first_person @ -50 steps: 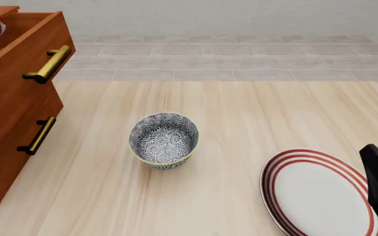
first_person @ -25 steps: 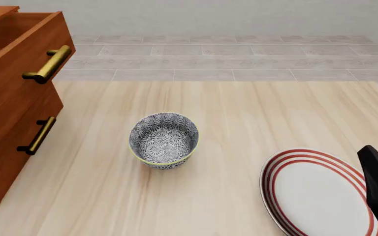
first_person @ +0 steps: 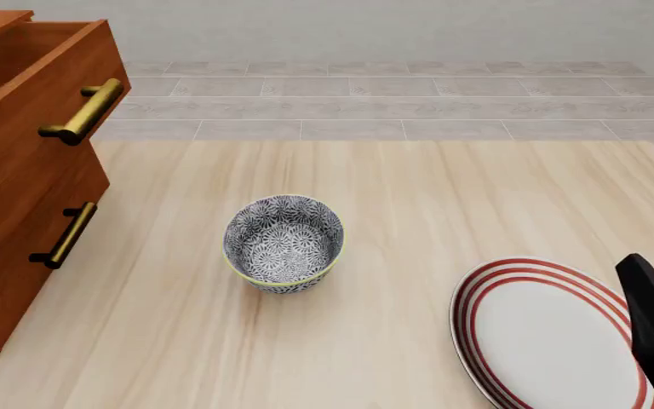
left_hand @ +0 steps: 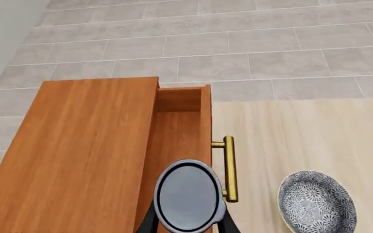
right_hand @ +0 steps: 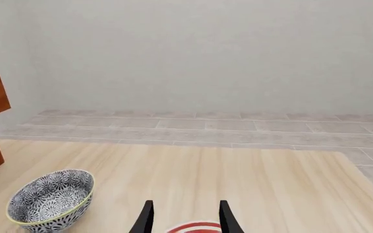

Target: Put the ketchup in the top drawer of the cabinet.

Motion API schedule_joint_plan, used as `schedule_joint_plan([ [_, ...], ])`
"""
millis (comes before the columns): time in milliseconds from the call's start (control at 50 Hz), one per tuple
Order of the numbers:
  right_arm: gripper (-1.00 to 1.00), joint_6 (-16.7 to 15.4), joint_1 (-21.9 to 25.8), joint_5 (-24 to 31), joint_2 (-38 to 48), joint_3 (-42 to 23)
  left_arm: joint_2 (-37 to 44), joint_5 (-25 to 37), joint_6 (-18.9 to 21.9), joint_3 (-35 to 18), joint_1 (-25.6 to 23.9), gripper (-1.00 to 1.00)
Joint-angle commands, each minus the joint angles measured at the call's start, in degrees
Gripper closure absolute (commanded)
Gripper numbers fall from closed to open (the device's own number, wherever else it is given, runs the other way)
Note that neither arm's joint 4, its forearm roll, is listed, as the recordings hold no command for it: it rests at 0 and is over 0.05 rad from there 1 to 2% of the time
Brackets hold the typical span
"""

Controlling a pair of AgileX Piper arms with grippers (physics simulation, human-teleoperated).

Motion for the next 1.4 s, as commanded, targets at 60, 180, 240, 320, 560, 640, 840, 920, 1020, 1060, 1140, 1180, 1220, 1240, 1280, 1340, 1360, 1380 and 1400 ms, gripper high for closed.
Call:
schedule_joint_plan([
  [60,-1.0,-0.12,-0.14,0.33,0.0,-0.1,1.63,-3.19,0.55,2.49,2.28,1.0],
  [180,-1.0,-0.4,-0.05,0.35,0.0,-0.13,1.38,-4.27,0.75,5.05,2.38,1.0],
  [240,-1.0,-0.24,0.14,0.35,0.0,-0.07,1.52,-4.44,0.81,5.14,2.57,1.0],
  [320,-1.0,-0.25,0.04,0.2,0.01,0.09,1.48,-4.92,1.95,6.53,2.85,1.0],
  [560,-1.0,-0.23,0.05,-0.25,0.01,0.49,2.46,-5.31,3.16,6.44,4.06,1.0],
  [640,-1.0,-0.21,0.02,-0.22,0.01,0.44,2.65,-5.3,2.82,6.35,4.39,1.0],
  [840,-1.0,-0.24,0.16,-0.14,0.03,0.51,2.13,-6.44,3.12,8.99,5.12,1.0],
  [920,-1.0,-0.33,0.28,-0.07,0.03,0.46,2.33,-6.35,2.45,8.38,5.14,1.0],
  [1020,-1.0,-0.37,0.22,0.05,0.02,0.3,1.94,-6.47,2.26,9.42,4.6,1.0],
  [1060,-1.0,-0.35,0.28,0.1,0.03,0.3,1.87,-6.68,2.6,9.86,4.56,1.0],
  [1140,-1.0,-0.33,0.24,0.17,0.05,0.28,1.67,-7.02,2.78,10.95,4.3,1.0],
  [1180,-1.0,-0.35,0.25,0.28,0.06,0.21,1.9,-7.09,2.8,10.76,4.52,1.0],
  [1220,-1.0,-0.39,0.28,0.41,0.05,0.06,2.04,-7.02,2.74,10.51,4.56,1.0],
  [1240,-1.0,-0.35,0.28,0.47,0.04,-0.02,2.04,-6.96,2.82,10.38,4.55,1.0],
  [1280,-1.0,-0.36,0.29,0.59,0.04,-0.17,2.2,-6.76,2.6,9.79,4.52,1.0],
  [1340,-1.0,-0.33,0.28,0.9,0.03,-0.44,2.15,-6.46,2.63,9.39,4.31,1.0],
  [1360,-1.0,-0.37,0.26,1.03,0.03,-0.54,2.31,-6.29,2.64,8.96,4.46,1.0],
  [1380,-1.0,-0.39,0.28,1.1,0.03,-0.61,2.31,-6.17,2.68,8.87,4.41,1.0],
  [1400,-1.0,-0.35,0.33,1.21,0.03,-0.71,2.33,-6.06,2.32,8.71,4.35,1.0],
])
